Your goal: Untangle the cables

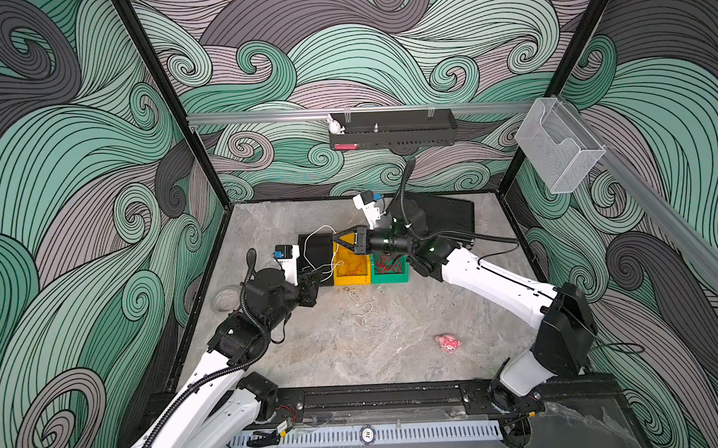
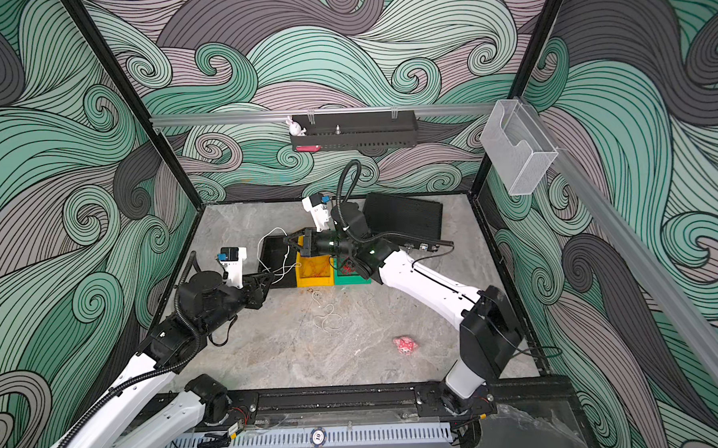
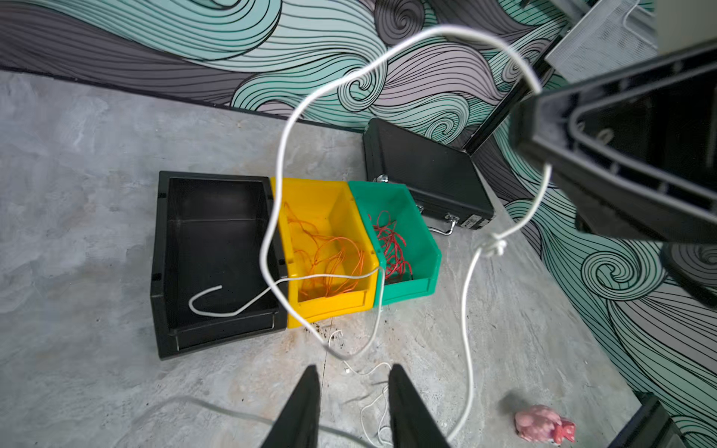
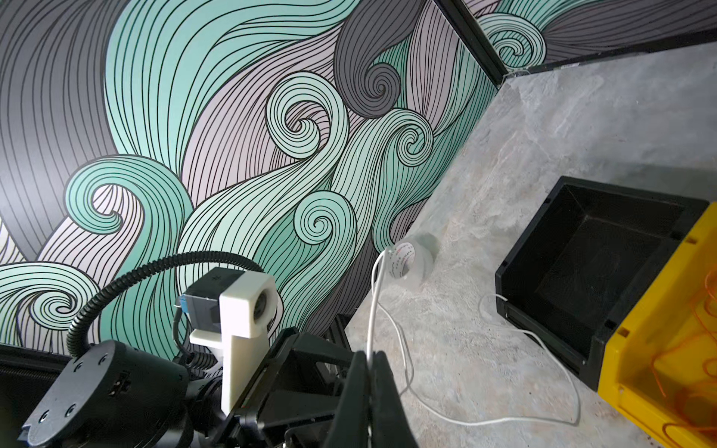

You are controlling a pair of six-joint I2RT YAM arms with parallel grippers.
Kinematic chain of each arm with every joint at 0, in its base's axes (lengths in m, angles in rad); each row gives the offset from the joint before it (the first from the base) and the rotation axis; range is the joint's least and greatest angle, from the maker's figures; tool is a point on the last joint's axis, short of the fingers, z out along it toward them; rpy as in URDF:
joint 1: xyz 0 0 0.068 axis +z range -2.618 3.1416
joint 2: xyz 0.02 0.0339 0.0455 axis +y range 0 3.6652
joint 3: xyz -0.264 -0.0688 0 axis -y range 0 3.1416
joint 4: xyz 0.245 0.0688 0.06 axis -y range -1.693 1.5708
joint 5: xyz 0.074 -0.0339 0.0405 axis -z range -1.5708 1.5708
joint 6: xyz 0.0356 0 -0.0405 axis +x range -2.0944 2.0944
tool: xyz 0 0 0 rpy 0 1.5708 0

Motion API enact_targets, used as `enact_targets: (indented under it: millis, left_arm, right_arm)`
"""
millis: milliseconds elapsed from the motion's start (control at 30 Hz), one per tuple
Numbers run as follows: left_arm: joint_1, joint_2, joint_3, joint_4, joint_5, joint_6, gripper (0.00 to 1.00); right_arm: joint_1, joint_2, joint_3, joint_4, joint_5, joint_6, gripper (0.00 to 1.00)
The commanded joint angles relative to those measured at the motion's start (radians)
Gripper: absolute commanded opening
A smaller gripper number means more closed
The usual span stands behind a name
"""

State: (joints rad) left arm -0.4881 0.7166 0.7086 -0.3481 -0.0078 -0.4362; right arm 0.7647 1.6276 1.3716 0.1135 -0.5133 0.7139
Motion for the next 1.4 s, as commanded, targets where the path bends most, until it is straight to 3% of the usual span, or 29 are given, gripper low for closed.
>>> enact_targets:
  millis: [0,333,500,1000,1200,1367]
  left_arm:
    - [0.027,0.003,0.040,-0.062,-0.030,0.002,0.34]
    - [0.117,0.032,0.046,-0.052,0.024,-0.008,0.34]
    - [0.168,0.066,0.046,-0.029,0.081,-0.013,0.46]
    - [0.271,0.147,0.024,0.020,0.182,-0.020,0.52]
    - [0.299,0.182,0.022,0.035,0.206,-0.016,0.53]
    - [0.312,0.236,0.028,0.066,0.242,-0.024,0.55]
  right_arm:
    - [0.002,0.047,0.069,-0.053,0.023,-0.056,0.02]
    - [-0.001,0.201,0.165,-0.092,0.074,-0.100,0.02]
    - [-0.002,0.274,0.232,-0.072,0.067,-0.107,0.02]
    - [-0.011,0.507,0.435,-0.170,0.115,-0.241,0.02]
    - [-0.011,0.563,0.458,-0.182,0.215,-0.253,0.02]
    - [-0.010,0.571,0.474,-0.280,0.405,-0.300,0.02]
